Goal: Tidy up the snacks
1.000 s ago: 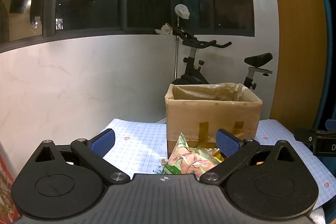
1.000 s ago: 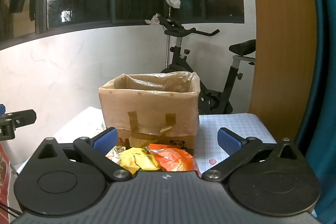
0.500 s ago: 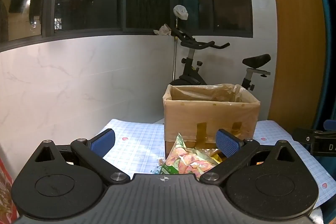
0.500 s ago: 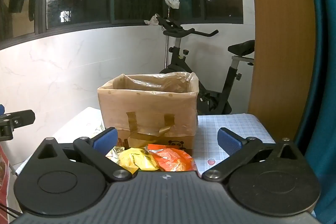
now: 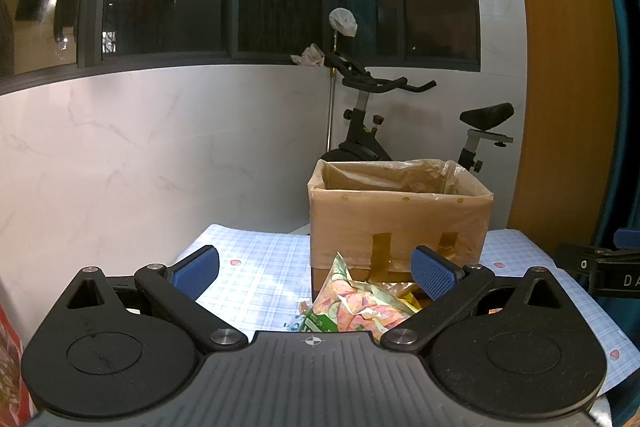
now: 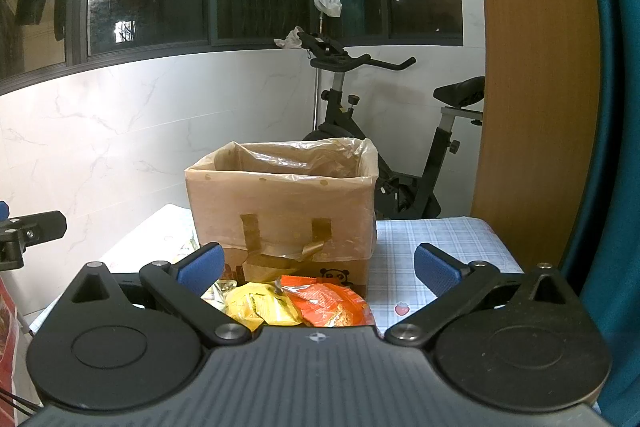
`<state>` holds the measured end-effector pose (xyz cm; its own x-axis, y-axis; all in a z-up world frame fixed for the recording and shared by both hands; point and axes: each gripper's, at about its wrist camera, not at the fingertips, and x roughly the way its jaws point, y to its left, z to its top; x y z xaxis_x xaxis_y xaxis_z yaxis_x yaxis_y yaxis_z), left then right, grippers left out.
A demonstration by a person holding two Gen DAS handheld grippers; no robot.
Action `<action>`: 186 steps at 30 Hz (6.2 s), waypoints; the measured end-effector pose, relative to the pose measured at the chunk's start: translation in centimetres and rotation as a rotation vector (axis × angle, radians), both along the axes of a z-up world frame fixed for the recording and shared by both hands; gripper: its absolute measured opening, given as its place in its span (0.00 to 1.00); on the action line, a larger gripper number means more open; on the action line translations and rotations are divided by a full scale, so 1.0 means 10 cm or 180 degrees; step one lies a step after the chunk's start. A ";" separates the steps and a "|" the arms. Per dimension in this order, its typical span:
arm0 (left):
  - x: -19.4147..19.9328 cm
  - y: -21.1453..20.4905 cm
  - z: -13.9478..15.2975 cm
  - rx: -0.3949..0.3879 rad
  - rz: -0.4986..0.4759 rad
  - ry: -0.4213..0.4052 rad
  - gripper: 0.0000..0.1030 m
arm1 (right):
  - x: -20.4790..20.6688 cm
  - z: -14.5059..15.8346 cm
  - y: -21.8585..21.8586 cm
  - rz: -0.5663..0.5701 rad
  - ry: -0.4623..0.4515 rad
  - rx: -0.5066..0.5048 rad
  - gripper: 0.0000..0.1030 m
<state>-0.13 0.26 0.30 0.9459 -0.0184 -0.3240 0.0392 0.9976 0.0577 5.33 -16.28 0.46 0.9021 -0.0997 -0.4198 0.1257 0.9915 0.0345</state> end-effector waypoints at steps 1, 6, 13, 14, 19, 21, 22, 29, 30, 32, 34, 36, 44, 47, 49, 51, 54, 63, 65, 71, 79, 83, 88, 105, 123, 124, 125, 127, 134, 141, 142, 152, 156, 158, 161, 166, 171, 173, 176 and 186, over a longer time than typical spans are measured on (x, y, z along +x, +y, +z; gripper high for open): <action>0.00 0.00 0.00 -0.0001 0.0000 0.0000 1.00 | 0.00 0.00 0.00 -0.0003 -0.0001 -0.0002 1.00; 0.00 -0.01 0.00 0.0000 -0.0003 -0.0002 1.00 | 0.00 0.00 0.01 -0.0002 -0.0001 -0.0004 1.00; 0.00 -0.01 -0.01 -0.0001 -0.0007 -0.0003 1.00 | 0.00 0.00 0.00 -0.0002 0.0000 -0.0003 1.00; 0.00 -0.02 -0.02 -0.0002 -0.0009 -0.0002 1.00 | 0.00 0.00 0.01 -0.0003 0.0000 -0.0003 1.00; 0.00 -0.03 -0.03 -0.0006 -0.0014 0.0003 1.00 | -0.01 0.01 0.01 -0.0002 0.0005 0.0000 1.00; 0.00 -0.04 -0.04 -0.0009 -0.0019 0.0006 1.00 | -0.01 0.01 0.00 0.0000 0.0005 0.0000 1.00; 0.00 -0.05 -0.04 -0.0011 -0.0019 0.0009 1.00 | -0.02 0.02 0.00 0.0000 0.0004 0.0000 1.00; -0.02 -0.02 -0.05 -0.0033 -0.0030 0.0025 1.00 | -0.02 0.01 -0.01 -0.0002 0.0008 0.0001 1.00; -0.01 -0.01 -0.05 -0.0037 -0.0031 0.0029 1.00 | -0.01 0.01 -0.01 -0.0001 0.0009 0.0002 1.00; -0.01 -0.02 -0.05 -0.0042 -0.0032 0.0030 1.00 | -0.01 0.01 -0.01 0.0000 0.0009 0.0002 1.00; -0.01 -0.02 -0.05 -0.0041 -0.0031 0.0032 1.00 | -0.02 0.01 -0.02 0.0001 0.0011 0.0002 1.00; -0.01 -0.02 -0.05 -0.0042 -0.0031 0.0031 1.00 | -0.01 0.01 -0.01 -0.0002 0.0012 0.0005 1.00; -0.02 -0.02 -0.06 -0.0046 -0.0032 0.0034 1.00 | -0.01 0.01 -0.01 0.0000 0.0014 0.0004 1.00; -0.02 -0.02 -0.06 -0.0050 -0.0030 0.0036 1.00 | -0.01 0.01 -0.01 -0.0001 0.0016 0.0006 1.00; -0.01 -0.01 -0.06 -0.0063 -0.0029 0.0040 1.00 | -0.01 -0.01 0.02 -0.0003 0.0021 0.0004 1.00; -0.02 0.01 -0.07 -0.0087 -0.0021 0.0049 1.00 | -0.01 -0.01 0.02 -0.0005 0.0022 0.0005 1.00; 0.02 0.02 -0.08 -0.0087 0.0002 0.0087 1.00 | 0.00 -0.03 0.03 -0.0007 0.0026 0.0004 1.00; 0.25 0.16 -0.21 -0.0022 0.0216 0.0104 1.00 | 0.07 -0.22 -0.07 0.0041 -0.0058 0.0124 1.00; 0.33 0.21 -0.26 -0.0030 0.0246 0.0132 1.00 | 0.12 -0.32 -0.12 0.0040 -0.0046 0.0147 1.00; 0.52 0.29 -0.49 -0.0071 0.0185 0.0201 0.99 | 0.28 -0.64 -0.21 0.0066 0.0132 0.0273 1.00; 0.73 0.26 -0.85 -0.0163 -0.0130 0.0445 0.99 | 0.50 -1.19 -0.23 0.0116 0.0703 0.0539 1.00; 0.80 0.22 -1.02 -0.0132 -0.0316 0.0550 0.99 | 0.61 -1.43 -0.17 0.0181 0.1003 0.0595 1.00; 0.90 0.18 -1.17 -0.0058 -0.0486 0.0627 0.99 | 0.85 -1.62 -0.09 0.0209 0.1253 0.0589 1.00; 1.43 -0.05 -1.74 0.0171 -0.0621 0.0982 0.97 | 1.09 -1.95 -0.23 0.0157 0.1324 0.0896 0.98; 1.23 0.26 -1.51 -0.0145 -0.0409 0.0762 0.72 | 1.00 -1.88 -0.35 0.0268 0.1137 0.1200 0.86; 1.22 0.27 -1.49 -0.0161 -0.0402 0.0755 0.72 | 0.99 -1.87 -0.37 0.0275 0.1134 0.1258 0.85; 1.19 0.28 -1.48 -0.0171 -0.0391 0.0746 0.72 | 0.98 -1.86 -0.38 0.0278 0.1134 0.1307 0.85; 1.16 0.30 -1.46 -0.0182 -0.0356 0.0723 0.73 | 0.97 -1.85 -0.41 0.0294 0.1142 0.1414 0.85; 1.12 0.32 -1.47 -0.0164 -0.0300 0.0704 0.73 | 0.94 -1.85 -0.36 0.0422 0.1173 0.1492 0.84; 1.12 0.30 -1.44 -0.0196 -0.0293 0.0697 0.73 | 0.87 -1.71 -0.19 0.0663 0.1002 0.1276 0.84; 1.13 0.31 -1.44 -0.0211 -0.0279 0.0686 0.73 | 0.87 -1.68 -0.18 0.0713 0.0949 0.1262 0.84; 1.20 0.31 -1.30 -0.0238 -0.0256 0.0531 0.73 | 0.89 -1.43 -0.13 0.1078 0.0435 0.1233 0.84; 1.30 0.33 -1.09 -0.0278 -0.0295 0.0373 0.73 | 0.95 -1.17 -0.21 0.1143 0.0125 0.1271 0.84; 1.37 0.34 -0.98 -0.0305 -0.0312 0.0281 0.73 | 1.00 -1.00 -0.26 0.1140 -0.0046 0.1199 0.84; 1.48 0.33 -0.84 -0.0344 -0.0370 0.0177 0.73 | 1.08 -0.79 -0.34 0.1112 -0.0276 0.1098 0.84; 1.78 0.22 -0.61 -0.0368 -0.0551 0.0068 0.73 | 1.26 -0.47 -0.47 0.1002 -0.0605 0.0810 0.84; 2.23 0.06 -0.40 -0.0447 -0.0956 -0.0018 0.73 | 1.50 -0.26 -0.51 0.0918 -0.0800 0.0384 0.84; 2.45 -0.07 -0.33 -0.0391 -0.0996 -0.0083 0.73 | 1.57 -0.22 -0.52 0.0896 -0.0831 0.0289 0.84; 2.86 -0.17 -0.25 -0.0441 -0.1064 -0.0040 0.73 | 1.76 -0.21 -0.54 0.0819 -0.0821 0.0206 0.84; 4.25 -0.42 -0.40 -0.0724 -0.1213 0.0530 0.73 | 2.21 -0.24 -0.77 0.0542 -0.0817 -0.0035 0.84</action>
